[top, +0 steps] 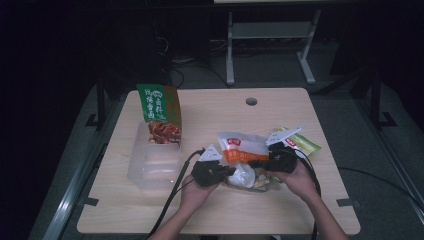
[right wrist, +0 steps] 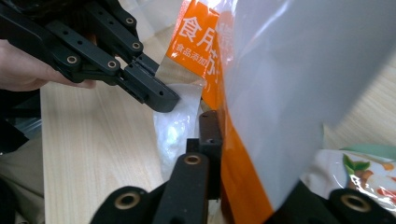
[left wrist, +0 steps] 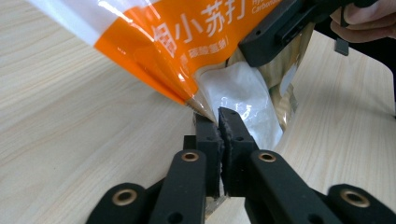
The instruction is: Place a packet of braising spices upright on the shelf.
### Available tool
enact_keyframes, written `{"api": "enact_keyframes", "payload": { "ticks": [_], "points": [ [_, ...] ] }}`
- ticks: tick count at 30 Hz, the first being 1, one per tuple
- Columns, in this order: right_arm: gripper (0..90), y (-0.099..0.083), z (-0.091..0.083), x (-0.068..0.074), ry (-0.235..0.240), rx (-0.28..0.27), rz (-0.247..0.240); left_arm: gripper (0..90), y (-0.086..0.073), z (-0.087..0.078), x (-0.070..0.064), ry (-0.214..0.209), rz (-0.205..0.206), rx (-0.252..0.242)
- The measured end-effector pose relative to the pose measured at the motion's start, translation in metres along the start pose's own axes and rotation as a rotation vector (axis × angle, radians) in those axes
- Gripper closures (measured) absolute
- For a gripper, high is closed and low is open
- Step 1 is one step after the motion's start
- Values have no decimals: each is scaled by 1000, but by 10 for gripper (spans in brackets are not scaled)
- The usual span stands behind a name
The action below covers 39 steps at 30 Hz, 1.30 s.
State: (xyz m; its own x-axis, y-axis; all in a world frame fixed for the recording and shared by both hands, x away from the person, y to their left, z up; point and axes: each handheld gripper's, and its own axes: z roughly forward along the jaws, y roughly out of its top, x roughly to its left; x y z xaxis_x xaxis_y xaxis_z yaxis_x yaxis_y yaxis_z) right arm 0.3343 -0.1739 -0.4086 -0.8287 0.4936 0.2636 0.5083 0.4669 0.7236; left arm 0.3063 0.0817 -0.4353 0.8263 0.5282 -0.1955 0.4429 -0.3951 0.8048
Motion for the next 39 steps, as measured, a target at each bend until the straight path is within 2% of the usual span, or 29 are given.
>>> {"api": "enact_keyframes", "payload": {
  "ticks": [2, 4, 8, 11, 12, 18, 22, 31, 32, 39],
  "points": [
    [899, -1, -3, 2, 11, -18, -2, 720, -3, -5, -1, 5, -1, 22],
    [900, 0, -4, 4, 0, -25, -12, 650, -5, -10, -4, 7, 5, 25],
    [900, -1, -8, 8, -4, -67, -14, 558, -8, -20, -13, 33, 41, 32],
    [900, 0, -11, 10, -11, -74, -15, 522, -13, -26, -19, 33, 52, 35],
    [900, 0, -12, 11, -12, -77, -15, 516, -14, -29, -21, 33, 65, 41],
    [900, 10, -16, 17, -30, -73, -37, 486, -23, -42, -34, 16, 81, 37],
    [900, 19, -18, 19, -30, -73, -47, 471, -30, -49, -38, 1, 81, 32],
    [900, 40, -18, 29, -20, -87, -67, 439, -44, -62, -43, -1, 94, 26],
    [900, 49, -17, 31, -10, -91, -73, 435, -45, -64, -43, -4, 94, 24],
    [900, 71, -10, 40, 8, -90, -97, 422, -54, -75, -43, 4, 99, 16]
  ]
}}
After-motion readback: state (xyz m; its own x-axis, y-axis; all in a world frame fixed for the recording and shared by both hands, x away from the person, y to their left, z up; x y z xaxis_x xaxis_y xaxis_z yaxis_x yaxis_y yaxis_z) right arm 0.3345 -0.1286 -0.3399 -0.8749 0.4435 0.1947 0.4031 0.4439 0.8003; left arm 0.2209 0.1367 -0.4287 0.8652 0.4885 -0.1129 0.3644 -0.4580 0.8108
